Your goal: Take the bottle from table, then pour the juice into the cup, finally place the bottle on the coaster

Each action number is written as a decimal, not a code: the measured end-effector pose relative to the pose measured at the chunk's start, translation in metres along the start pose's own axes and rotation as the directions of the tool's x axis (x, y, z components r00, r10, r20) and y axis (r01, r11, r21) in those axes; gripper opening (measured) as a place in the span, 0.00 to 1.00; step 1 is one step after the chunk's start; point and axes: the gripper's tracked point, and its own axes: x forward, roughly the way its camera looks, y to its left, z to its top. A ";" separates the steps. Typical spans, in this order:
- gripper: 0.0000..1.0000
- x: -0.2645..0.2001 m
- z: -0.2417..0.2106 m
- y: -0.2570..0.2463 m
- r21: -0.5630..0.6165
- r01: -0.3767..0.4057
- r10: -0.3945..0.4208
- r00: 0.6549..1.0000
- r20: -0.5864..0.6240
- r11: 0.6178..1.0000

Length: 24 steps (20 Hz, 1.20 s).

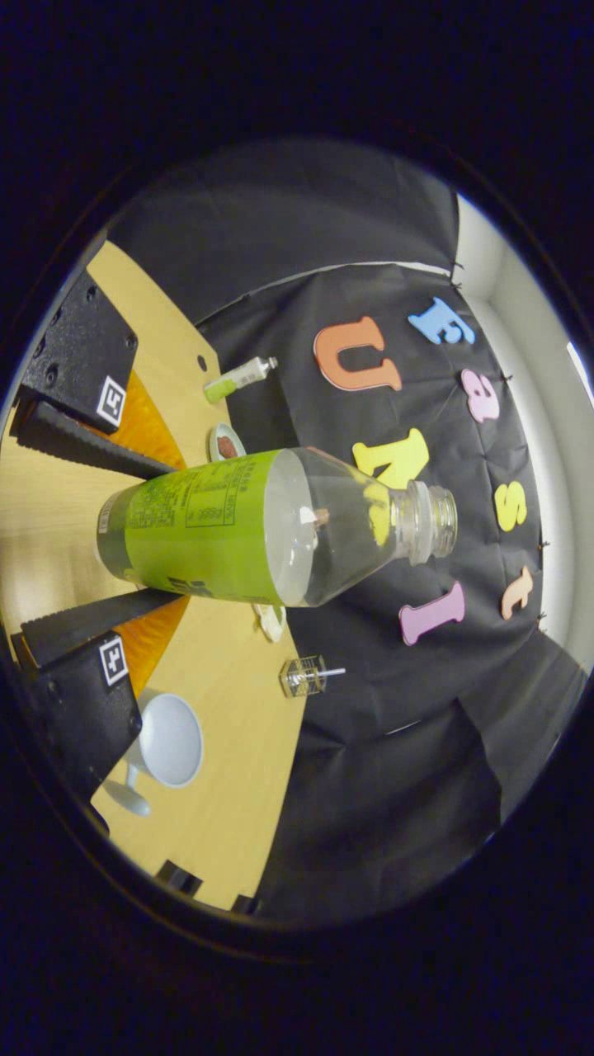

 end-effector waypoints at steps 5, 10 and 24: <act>0.78 0.054 0.016 0.011 -0.169 0.044 -0.047 0.999 -0.015 0.985; 0.78 0.095 0.011 0.020 -0.179 0.022 -0.030 0.999 -0.042 0.984; 0.79 0.135 -0.021 -0.017 -0.165 0.044 -0.060 0.994 -0.091 0.985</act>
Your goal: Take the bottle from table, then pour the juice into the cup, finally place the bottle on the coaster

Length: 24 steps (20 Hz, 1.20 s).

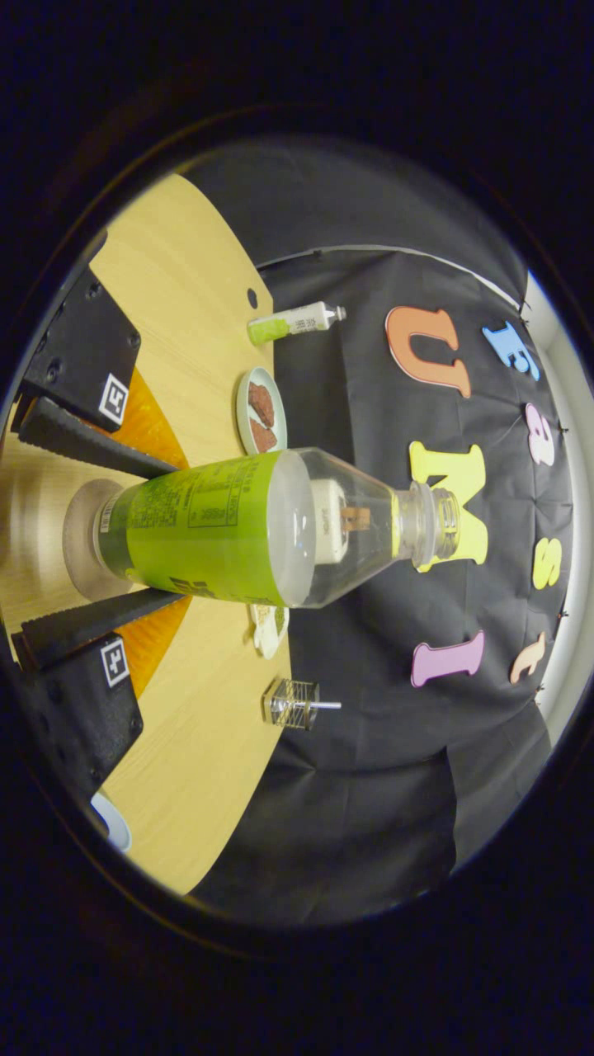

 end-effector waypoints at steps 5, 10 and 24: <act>0.80 0.005 -0.011 -0.001 -0.027 0.005 -0.006 1.000 -0.028 1.000; 0.81 0.006 -0.017 -0.003 -0.049 0.010 -0.012 0.999 -0.044 0.999; 0.99 0.002 -0.015 0.002 -0.067 -0.020 0.018 0.999 -0.033 0.998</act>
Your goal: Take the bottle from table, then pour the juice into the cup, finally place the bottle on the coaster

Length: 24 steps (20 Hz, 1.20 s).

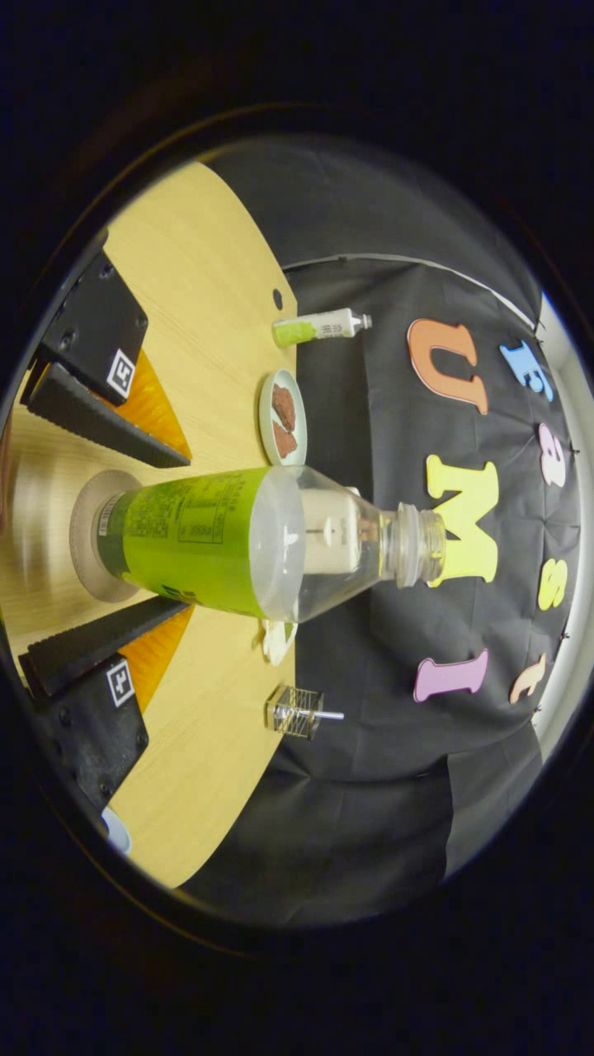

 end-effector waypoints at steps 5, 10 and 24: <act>0.99 -0.009 0.007 0.000 -0.055 -0.007 0.009 1.000 0.025 0.998; 0.99 -0.027 0.020 0.002 -0.055 -0.021 0.025 0.997 0.071 0.998; 0.99 -0.137 0.042 0.007 -0.073 -0.007 0.022 0.978 0.209 0.997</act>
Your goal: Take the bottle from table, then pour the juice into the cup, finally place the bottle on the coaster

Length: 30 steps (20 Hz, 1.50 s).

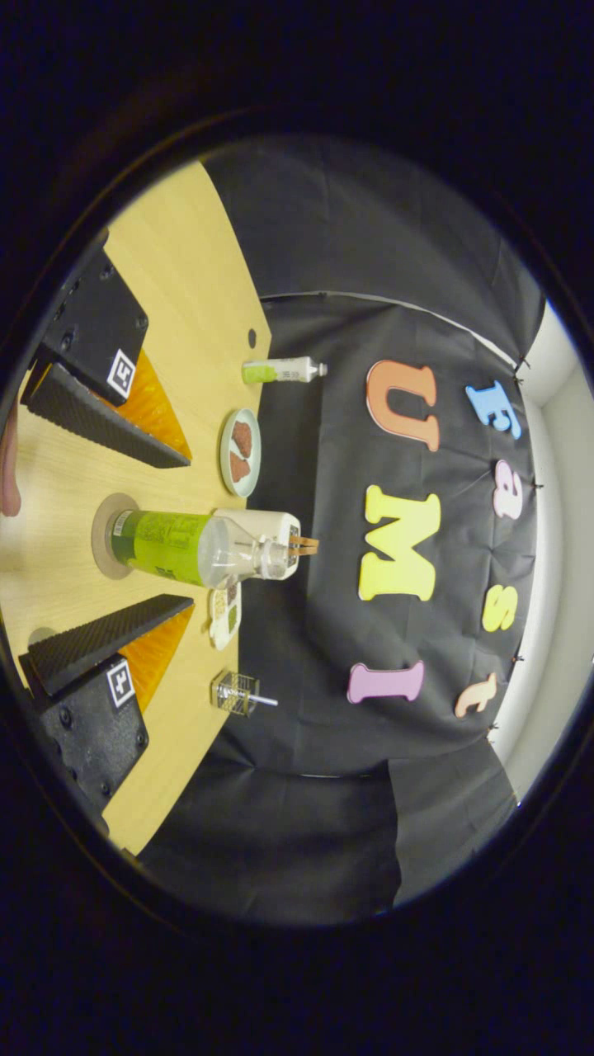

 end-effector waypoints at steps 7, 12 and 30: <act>0.99 -0.101 0.008 0.022 0.046 -0.021 0.018 0.997 0.075 0.999; 0.99 -0.143 -0.002 0.035 0.072 -0.017 0.012 0.997 0.075 0.997; 0.99 -0.168 -0.012 0.043 0.109 -0.018 0.004 0.992 0.123 0.994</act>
